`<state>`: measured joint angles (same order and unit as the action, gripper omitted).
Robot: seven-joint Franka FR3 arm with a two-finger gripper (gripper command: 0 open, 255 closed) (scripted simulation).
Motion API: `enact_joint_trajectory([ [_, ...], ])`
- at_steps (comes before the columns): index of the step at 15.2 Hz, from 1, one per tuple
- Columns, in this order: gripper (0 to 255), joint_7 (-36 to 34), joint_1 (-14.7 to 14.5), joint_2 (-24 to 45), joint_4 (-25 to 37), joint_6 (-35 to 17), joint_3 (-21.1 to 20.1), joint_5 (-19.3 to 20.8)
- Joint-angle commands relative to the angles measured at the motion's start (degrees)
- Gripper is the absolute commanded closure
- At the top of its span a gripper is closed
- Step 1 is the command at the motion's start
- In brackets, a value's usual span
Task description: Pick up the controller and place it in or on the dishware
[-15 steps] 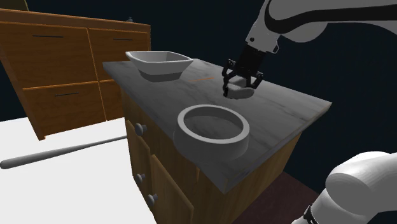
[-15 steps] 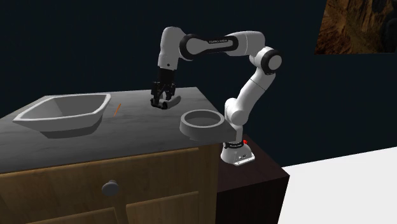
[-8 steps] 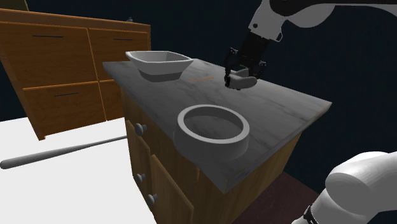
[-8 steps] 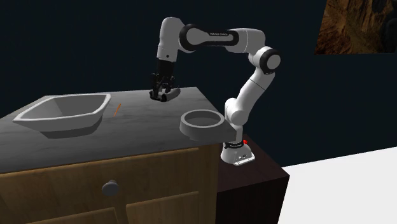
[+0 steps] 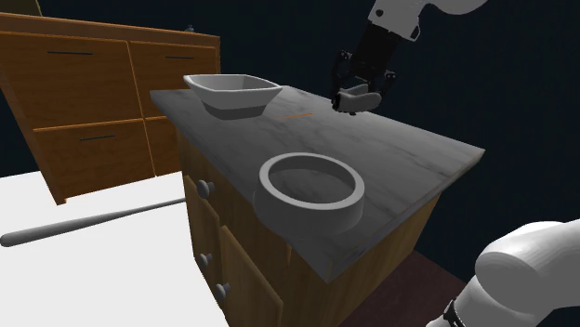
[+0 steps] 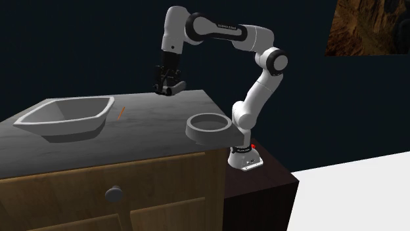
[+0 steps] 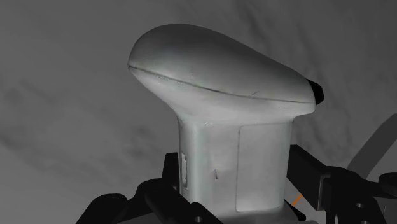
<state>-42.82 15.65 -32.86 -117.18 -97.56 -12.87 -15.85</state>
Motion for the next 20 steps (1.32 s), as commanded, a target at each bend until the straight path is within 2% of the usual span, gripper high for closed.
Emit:
enact_joint_trajectory([
  [1, 255, -0.2, 0.1, 0.7, 2.2, 1.4, 0.1, 0.2],
  [6, 255, -0.9, 0.3, 2.1, 6.7, 4.5, 0.3, 0.6],
  [13, 255, -9.2, -2.4, -3.7, 3.6, 5.1, -6.0, -2.3],
  [20, 255, -18.0, -4.5, -7.0, 3.6, 5.7, -13.1, -5.6],
])
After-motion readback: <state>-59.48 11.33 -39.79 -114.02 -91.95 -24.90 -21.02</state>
